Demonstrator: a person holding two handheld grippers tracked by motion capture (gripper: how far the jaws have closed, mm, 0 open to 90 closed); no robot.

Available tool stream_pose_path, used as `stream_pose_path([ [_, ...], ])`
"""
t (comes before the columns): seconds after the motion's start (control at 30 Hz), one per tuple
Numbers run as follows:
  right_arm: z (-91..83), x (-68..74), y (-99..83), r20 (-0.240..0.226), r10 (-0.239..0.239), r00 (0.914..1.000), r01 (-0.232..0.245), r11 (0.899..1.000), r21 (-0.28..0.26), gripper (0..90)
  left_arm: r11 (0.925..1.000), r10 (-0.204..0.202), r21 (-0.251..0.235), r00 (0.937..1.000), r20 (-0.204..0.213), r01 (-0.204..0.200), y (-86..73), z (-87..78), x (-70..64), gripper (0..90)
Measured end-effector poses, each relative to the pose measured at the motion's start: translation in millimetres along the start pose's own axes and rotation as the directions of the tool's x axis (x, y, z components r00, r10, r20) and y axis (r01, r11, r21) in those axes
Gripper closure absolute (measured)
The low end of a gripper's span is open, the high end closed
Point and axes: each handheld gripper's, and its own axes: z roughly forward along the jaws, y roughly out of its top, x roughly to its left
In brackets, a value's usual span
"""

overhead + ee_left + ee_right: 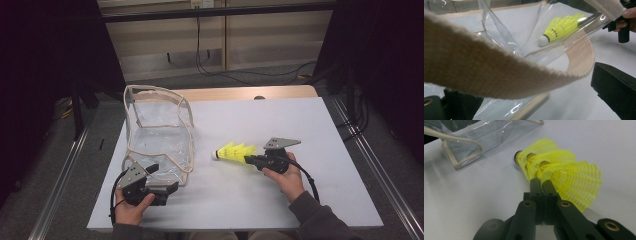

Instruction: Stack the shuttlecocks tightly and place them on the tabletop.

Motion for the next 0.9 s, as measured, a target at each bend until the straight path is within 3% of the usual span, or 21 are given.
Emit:
stream_pose_path([
  [0.9,2.0,2.2,-4.1,0.002,-0.030,0.9996,0.029,0.998,0.060,80.9,1.0000,0.000,-0.002,1.0000,0.005,0.000,0.1,-0.4,0.5,3.2],
])
